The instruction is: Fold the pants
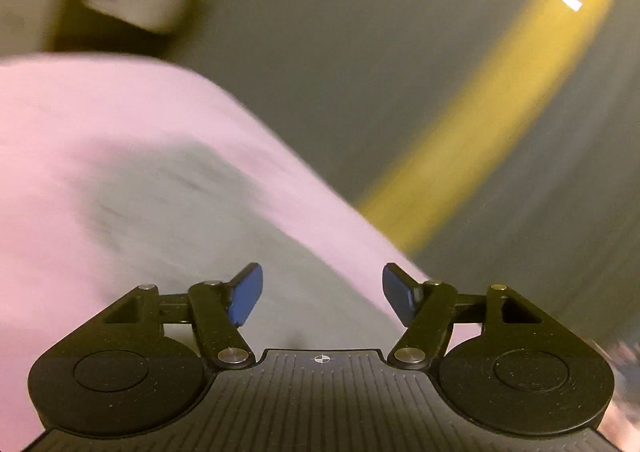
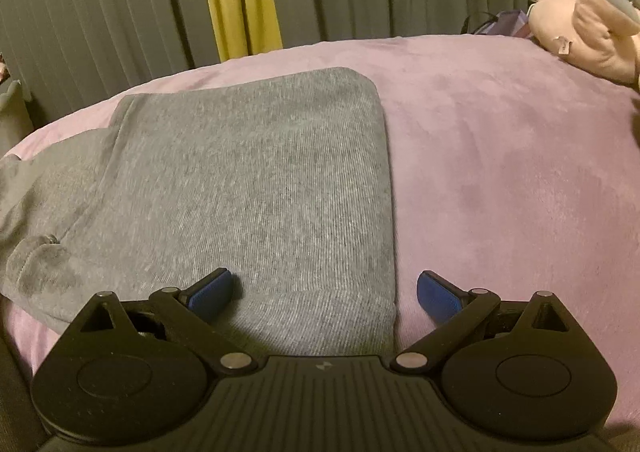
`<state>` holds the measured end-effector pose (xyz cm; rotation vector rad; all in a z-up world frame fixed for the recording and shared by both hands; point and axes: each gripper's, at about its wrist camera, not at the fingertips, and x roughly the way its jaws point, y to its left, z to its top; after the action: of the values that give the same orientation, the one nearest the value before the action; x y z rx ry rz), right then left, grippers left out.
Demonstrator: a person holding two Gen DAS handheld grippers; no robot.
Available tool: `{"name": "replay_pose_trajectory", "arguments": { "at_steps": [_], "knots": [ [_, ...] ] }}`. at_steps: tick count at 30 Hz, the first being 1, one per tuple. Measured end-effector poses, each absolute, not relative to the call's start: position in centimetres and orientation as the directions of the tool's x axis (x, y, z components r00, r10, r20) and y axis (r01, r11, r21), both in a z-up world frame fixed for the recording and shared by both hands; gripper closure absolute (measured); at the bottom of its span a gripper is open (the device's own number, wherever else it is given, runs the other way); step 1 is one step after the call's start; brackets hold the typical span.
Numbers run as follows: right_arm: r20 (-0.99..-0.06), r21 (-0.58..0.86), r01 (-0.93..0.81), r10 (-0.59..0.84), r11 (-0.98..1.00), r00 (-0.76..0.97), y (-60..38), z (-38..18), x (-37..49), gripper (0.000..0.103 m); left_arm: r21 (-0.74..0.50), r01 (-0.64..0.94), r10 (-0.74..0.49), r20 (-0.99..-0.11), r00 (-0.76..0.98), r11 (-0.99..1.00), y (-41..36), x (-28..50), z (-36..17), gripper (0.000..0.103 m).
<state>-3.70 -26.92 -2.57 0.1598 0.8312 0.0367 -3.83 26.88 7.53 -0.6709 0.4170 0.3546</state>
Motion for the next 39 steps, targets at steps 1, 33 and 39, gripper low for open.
{"name": "replay_pose_trajectory", "arguments": {
  "at_steps": [1, 33, 39],
  "knots": [
    [-0.733, 0.155, 0.029, 0.095, 0.988, 0.674, -26.8, -2.6, -3.6, 0.004, -0.500, -0.495, 0.243, -0.485, 0.840, 0.710, 28.7, -4.9, 7.3, 0.031],
    [-0.746, 0.159, 0.073, 0.071, 0.985, 0.663, -26.7, -2.5, -3.3, 0.004, -0.686, -0.424, -0.112, -0.591, 0.799, 0.592, 37.6, -0.5, -2.5, 0.029],
    [-0.752, 0.146, 0.079, 0.059, 0.986, 0.656, -26.5, -2.0, -3.2, 0.004, -0.663, -0.460, -0.056, -0.603, 0.796, 0.591, 36.6, 3.8, -0.9, 0.084]
  ]
}}
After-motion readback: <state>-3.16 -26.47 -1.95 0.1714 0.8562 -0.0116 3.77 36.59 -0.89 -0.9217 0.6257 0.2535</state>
